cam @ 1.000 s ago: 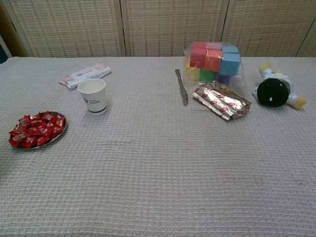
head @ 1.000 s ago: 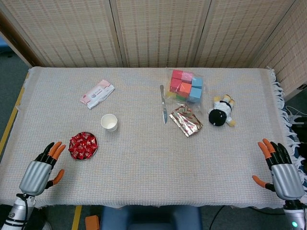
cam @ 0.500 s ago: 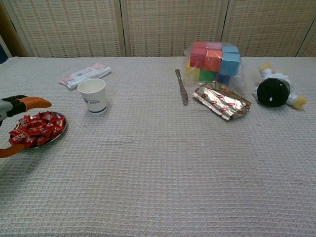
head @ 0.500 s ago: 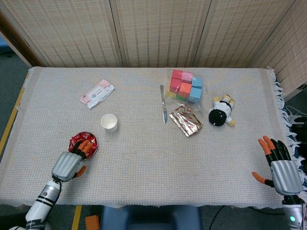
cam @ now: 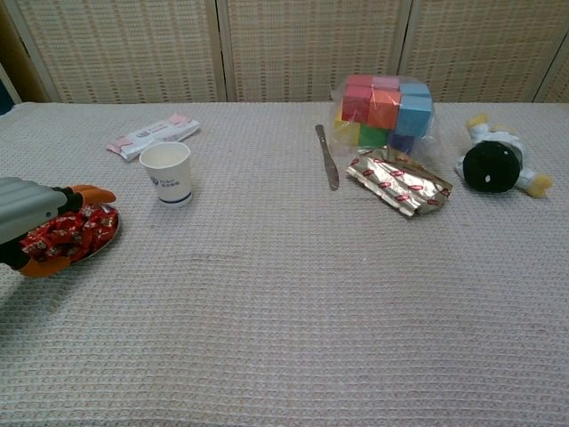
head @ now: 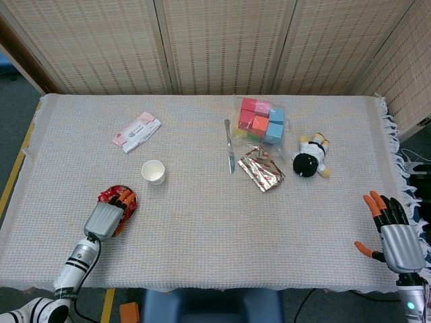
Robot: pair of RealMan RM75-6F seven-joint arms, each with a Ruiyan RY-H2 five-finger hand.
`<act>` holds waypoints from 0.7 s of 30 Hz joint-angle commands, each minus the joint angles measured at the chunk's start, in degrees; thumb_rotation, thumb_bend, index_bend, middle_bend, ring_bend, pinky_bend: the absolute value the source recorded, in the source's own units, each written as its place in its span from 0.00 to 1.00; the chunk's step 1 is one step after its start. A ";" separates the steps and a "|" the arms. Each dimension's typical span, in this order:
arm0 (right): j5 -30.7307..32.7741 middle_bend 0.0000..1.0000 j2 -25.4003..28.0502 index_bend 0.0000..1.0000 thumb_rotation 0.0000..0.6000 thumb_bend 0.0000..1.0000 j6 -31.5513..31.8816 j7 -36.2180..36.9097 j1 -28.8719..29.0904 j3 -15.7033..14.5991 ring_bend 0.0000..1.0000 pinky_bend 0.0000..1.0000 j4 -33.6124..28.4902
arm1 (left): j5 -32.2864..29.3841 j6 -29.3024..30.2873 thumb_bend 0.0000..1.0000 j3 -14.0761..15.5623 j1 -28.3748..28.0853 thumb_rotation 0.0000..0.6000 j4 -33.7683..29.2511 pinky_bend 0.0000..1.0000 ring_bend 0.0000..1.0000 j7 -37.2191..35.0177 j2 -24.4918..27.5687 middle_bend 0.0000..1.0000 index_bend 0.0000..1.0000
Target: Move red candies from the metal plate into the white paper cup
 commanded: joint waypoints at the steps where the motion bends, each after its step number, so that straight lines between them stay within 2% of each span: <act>1: 0.13 0.00 -0.02 0.00 1.00 0.05 -0.01 -0.05 0.03 0.07 0.00 0.00 -0.02 | -0.60 -0.13 0.37 -0.28 -0.53 1.00 1.16 0.90 0.31 -0.80 -0.58 0.13 0.13; 5: 0.27 0.00 -0.05 0.00 1.00 0.05 0.04 -0.14 0.01 0.18 0.00 0.00 -0.06 | -0.85 -0.52 0.37 -0.10 -1.20 1.00 2.64 0.91 0.34 -1.57 -1.11 0.18 0.18; 17: 0.52 0.00 0.53 0.00 1.00 0.05 -0.73 -0.03 0.08 -0.06 0.00 0.00 -0.78 | -0.45 0.58 0.37 0.98 -2.29 1.00 6.92 0.92 0.31 0.19 -3.77 0.21 0.30; 21: 0.61 0.00 0.58 0.00 1.00 0.05 -0.80 -0.13 0.06 -0.06 0.00 0.00 -0.89 | -0.34 0.84 0.37 1.20 -2.49 1.00 7.92 0.93 0.34 0.20 -4.36 0.25 0.35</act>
